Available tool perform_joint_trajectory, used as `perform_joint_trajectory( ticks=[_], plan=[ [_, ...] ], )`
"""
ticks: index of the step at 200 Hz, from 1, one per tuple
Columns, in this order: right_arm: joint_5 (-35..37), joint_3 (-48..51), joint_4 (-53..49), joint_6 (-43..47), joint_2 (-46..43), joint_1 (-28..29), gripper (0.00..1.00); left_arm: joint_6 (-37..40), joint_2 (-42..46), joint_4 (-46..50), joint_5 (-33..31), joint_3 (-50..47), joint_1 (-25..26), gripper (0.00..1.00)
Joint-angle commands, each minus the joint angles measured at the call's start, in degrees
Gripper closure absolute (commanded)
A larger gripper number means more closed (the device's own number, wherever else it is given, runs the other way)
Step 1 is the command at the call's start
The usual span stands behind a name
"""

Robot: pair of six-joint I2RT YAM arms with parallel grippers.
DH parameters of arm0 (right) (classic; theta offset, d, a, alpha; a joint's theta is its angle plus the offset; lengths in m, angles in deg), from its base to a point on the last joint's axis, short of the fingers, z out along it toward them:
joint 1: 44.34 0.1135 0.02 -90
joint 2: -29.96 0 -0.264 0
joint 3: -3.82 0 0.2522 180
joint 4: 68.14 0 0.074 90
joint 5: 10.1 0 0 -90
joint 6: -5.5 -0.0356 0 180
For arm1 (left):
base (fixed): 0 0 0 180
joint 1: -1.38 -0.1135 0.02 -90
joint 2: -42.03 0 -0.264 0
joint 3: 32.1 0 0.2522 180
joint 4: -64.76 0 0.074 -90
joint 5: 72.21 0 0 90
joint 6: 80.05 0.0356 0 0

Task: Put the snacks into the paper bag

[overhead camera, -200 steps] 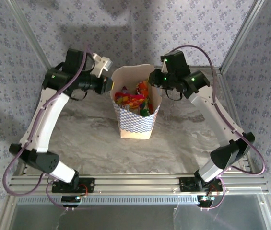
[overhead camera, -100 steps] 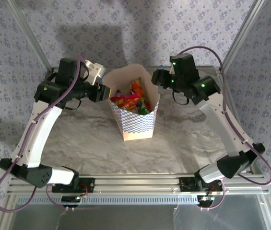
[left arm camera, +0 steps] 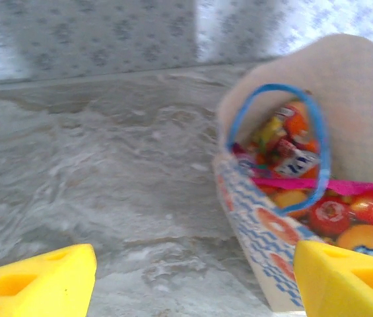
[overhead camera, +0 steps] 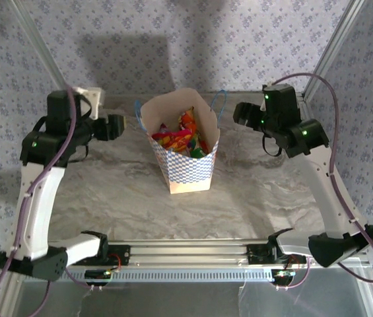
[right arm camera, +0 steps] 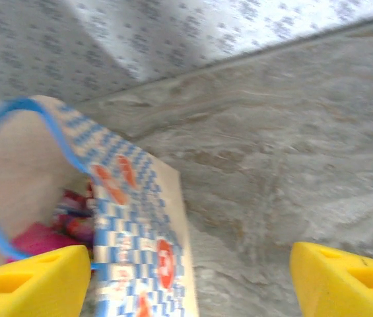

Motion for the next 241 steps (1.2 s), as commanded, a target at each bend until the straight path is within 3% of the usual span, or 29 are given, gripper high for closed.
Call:
perform_joint_trajectory(
  ticks=[1,17,49,87,127,177,210,241],
  plan=[
    [4.1,6.0,1.6,4.2,-2.5,-3.1,0.14,-4.1,3.5,-4.5,-5.5,-7.6,-4.2,0.21],
    [6.6,11.2,4.0,4.8,-4.0,-5.4,0.1,-5.3,5.6,-8.7,-11.6,-15.0,-6.3,0.2],
    [10.5,22.5,11.2,6.1,-5.8,-12.2,0.04,-6.9,5.8,-18.5,-15.4,-28.7,-10.6,0.18],
    [3.0,34.3,22.5,6.2,-4.6,-21.5,0.03,-5.5,7.7,-40.7,-20.1,-46.5,-10.7,0.11],
    [4.3,47.2,39.1,8.5,-5.1,-24.7,0.02,-2.1,3.8,-56.9,-23.4,-56.1,-10.7,0.01],
    [10.1,63.5,70.1,13.7,-2.6,-25.7,0.02,0.3,-7.3,-76.1,-19.2,-61.6,-10.8,0.0],
    [9.5,64.5,77.2,18.1,3.4,-25.5,0.04,3.3,-14.8,-84.8,-14.2,-62.3,-10.8,0.0],
    [4.4,64.6,83.1,21.3,7.3,-25.0,0.05,6.4,-18.4,-86.1,-12.0,-61.0,-10.7,0.0]
  ],
)
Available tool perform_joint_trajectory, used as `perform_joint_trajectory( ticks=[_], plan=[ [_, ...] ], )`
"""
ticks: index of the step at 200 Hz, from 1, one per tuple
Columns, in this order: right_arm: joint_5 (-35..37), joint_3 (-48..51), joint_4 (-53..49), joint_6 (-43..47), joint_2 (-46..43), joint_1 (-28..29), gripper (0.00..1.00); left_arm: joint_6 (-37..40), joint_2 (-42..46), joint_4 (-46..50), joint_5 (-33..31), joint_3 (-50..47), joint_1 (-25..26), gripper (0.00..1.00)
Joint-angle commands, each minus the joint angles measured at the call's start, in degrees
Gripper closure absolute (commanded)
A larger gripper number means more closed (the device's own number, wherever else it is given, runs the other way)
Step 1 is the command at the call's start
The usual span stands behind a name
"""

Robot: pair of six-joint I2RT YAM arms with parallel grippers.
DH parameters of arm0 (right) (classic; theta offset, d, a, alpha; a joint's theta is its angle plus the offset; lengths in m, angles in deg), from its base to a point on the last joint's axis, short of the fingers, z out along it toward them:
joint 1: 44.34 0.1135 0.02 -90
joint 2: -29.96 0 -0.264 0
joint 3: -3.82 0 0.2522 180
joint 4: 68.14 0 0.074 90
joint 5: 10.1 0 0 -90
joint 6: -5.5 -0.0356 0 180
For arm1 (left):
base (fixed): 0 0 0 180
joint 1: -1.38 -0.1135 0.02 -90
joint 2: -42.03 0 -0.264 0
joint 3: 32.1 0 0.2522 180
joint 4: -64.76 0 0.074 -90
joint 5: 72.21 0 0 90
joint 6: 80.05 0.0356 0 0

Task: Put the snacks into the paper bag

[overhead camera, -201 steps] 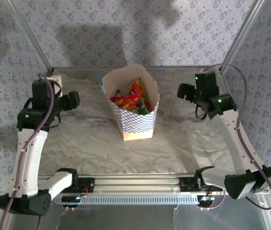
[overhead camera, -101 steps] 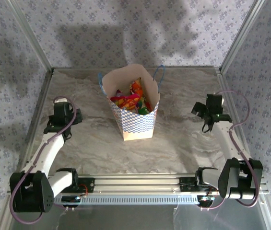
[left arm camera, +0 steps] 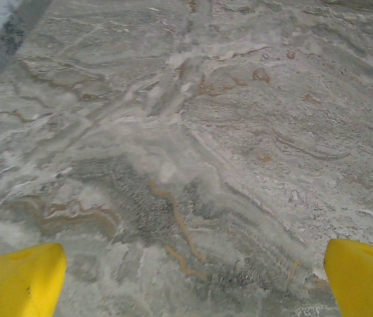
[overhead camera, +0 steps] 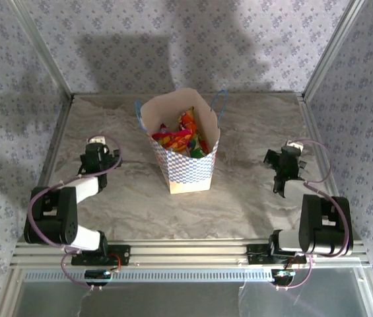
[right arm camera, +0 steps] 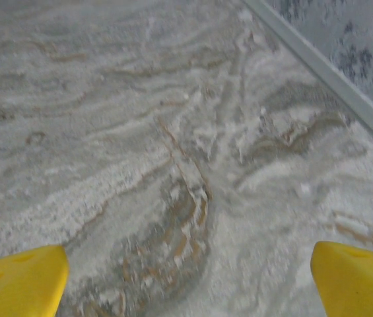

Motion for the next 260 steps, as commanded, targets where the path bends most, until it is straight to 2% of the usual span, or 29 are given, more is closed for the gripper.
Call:
perform_joint_trajectory(
  ticks=[1,17,41,81,91,129,260],
  plan=[
    [-3.3,0.1,9.8,4.8,2.6,0.4,0.05,4.0,-1.2,-7.1,3.7,1.1,-0.3,0.0],
    [-5.4,1.3,14.0,7.6,4.8,2.0,0.05,3.8,-2.0,-12.3,3.7,-0.8,-0.4,0.0],
    [-4.6,3.4,20.6,13.1,7.2,6.5,0.02,3.3,-3.3,-18.5,3.6,-3.8,-0.6,0.0],
    [-8.0,5.3,25.4,14.2,9.4,6.1,0.0,3.2,-5.7,-26.5,4.2,-7.1,-1.1,0.0],
    [-8.7,5.2,24.6,14.1,9.2,5.8,0.0,2.7,-5.2,-24.2,4.4,-6.4,-1.4,0.0],
    [-11.5,3.5,21.7,12.7,9.6,4.0,0.0,2.6,-5.3,-24.8,5.1,-6.5,-1.8,0.0],
    [-12.6,3.3,21.4,12.4,9.6,3.4,0.0,2.6,-5.4,-24.7,5.1,-6.4,-1.8,0.0]
  ],
)
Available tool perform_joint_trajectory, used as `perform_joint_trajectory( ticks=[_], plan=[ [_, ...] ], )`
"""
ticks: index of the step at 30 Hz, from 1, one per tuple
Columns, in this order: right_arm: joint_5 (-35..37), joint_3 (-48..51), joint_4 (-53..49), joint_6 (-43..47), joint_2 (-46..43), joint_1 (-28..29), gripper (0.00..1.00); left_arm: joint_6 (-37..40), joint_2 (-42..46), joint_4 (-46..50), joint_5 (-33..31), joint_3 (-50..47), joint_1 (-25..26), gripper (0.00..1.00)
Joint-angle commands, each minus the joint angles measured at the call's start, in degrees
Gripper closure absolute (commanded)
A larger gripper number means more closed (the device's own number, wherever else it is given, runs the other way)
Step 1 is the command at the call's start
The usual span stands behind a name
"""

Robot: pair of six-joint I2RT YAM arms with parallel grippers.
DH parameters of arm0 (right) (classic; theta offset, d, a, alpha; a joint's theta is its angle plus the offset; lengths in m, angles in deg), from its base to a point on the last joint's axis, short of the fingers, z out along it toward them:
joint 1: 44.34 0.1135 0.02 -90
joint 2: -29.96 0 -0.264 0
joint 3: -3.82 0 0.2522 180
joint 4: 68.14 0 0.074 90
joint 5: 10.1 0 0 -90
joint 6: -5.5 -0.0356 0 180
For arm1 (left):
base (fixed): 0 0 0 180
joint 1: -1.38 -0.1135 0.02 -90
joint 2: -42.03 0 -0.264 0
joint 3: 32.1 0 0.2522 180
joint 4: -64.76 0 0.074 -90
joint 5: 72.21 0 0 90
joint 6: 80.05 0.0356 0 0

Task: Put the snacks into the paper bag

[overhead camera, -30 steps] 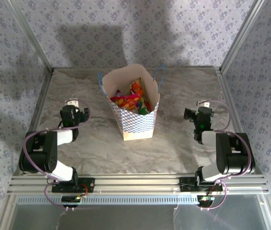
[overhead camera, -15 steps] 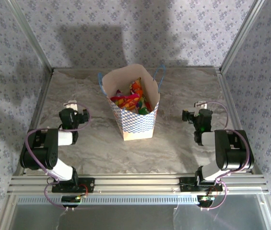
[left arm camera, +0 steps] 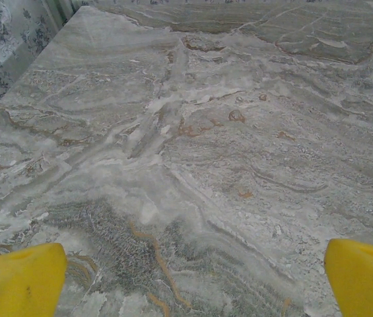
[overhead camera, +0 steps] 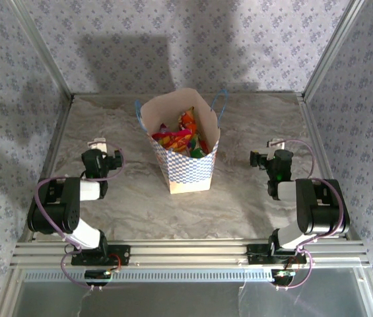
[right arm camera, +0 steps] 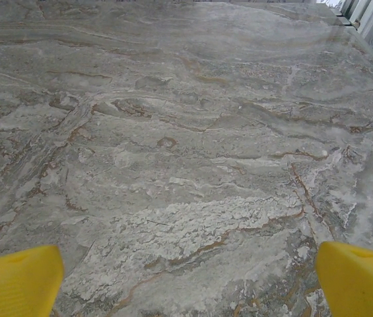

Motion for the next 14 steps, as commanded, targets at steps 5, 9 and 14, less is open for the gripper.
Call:
perform_joint_trajectory(
  ticks=[5,9,14],
  plan=[
    [-0.4,-1.0,0.2,-0.2,0.6,-0.3,0.0,-0.2,-0.2,-2.5,0.9,0.1,-0.3,0.0],
    [-0.6,-1.1,0.2,-0.2,0.8,-0.4,0.0,-0.1,-0.1,-2.5,0.9,0.1,-0.3,0.0],
    [-0.6,-1.1,0.2,-0.2,0.7,-0.4,0.0,-0.1,-0.1,-2.5,0.8,0.1,-0.2,0.0]
  ],
)
